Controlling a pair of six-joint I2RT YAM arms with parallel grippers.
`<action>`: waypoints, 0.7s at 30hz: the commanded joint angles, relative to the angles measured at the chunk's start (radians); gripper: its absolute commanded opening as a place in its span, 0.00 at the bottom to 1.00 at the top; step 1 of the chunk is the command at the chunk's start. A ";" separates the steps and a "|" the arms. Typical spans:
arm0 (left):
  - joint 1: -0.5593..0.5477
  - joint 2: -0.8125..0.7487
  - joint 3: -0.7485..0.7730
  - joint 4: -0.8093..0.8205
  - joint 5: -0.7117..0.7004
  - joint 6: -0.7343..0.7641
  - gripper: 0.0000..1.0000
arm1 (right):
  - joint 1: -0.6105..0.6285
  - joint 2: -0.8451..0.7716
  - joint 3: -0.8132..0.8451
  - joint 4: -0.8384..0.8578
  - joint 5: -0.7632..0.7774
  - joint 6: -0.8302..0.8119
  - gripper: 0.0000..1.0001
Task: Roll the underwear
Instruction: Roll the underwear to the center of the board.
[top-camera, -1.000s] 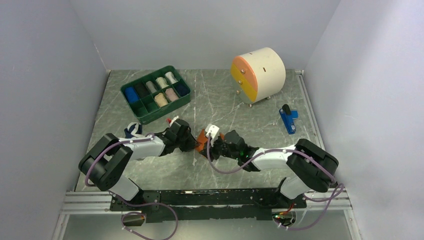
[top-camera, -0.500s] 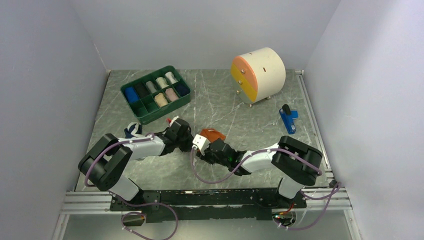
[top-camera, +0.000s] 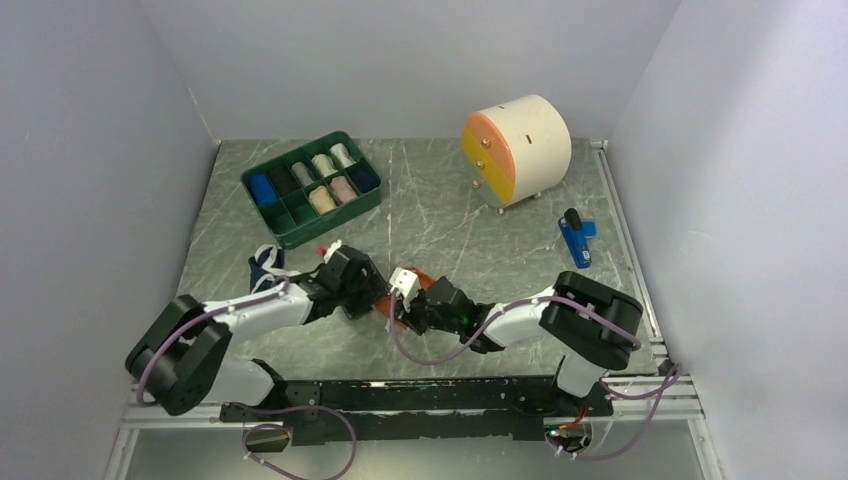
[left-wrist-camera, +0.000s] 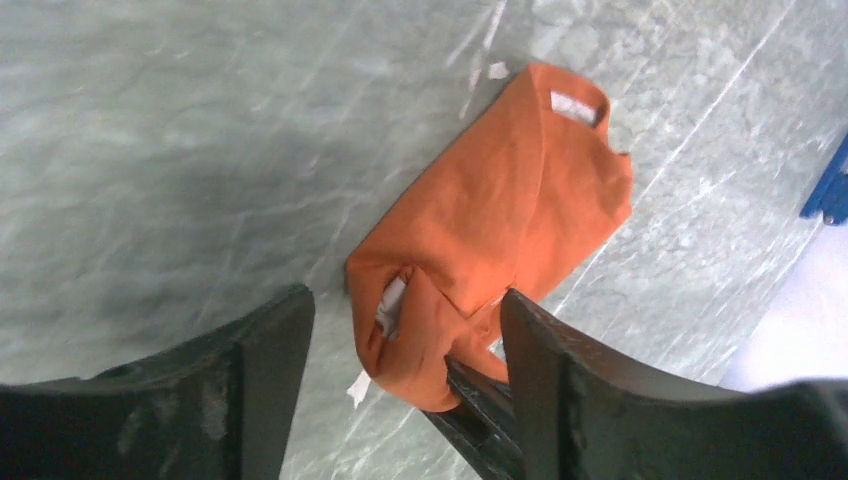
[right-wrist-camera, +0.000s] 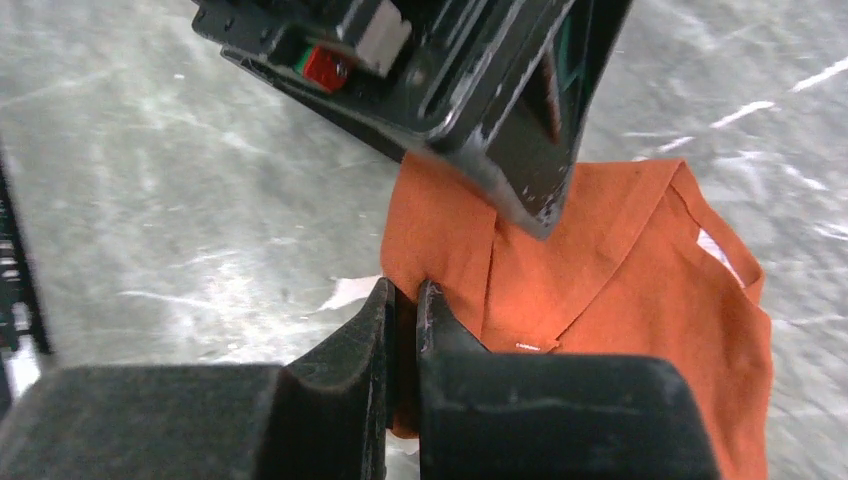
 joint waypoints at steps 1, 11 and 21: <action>0.012 -0.123 -0.022 -0.175 -0.093 -0.029 0.80 | 0.006 0.031 -0.030 0.120 -0.164 0.163 0.02; 0.024 -0.442 -0.131 -0.216 -0.121 0.002 0.94 | -0.139 0.137 -0.023 0.237 -0.366 0.380 0.02; 0.025 -0.428 -0.200 0.020 0.009 0.162 0.80 | -0.321 0.254 0.038 0.210 -0.565 0.504 0.07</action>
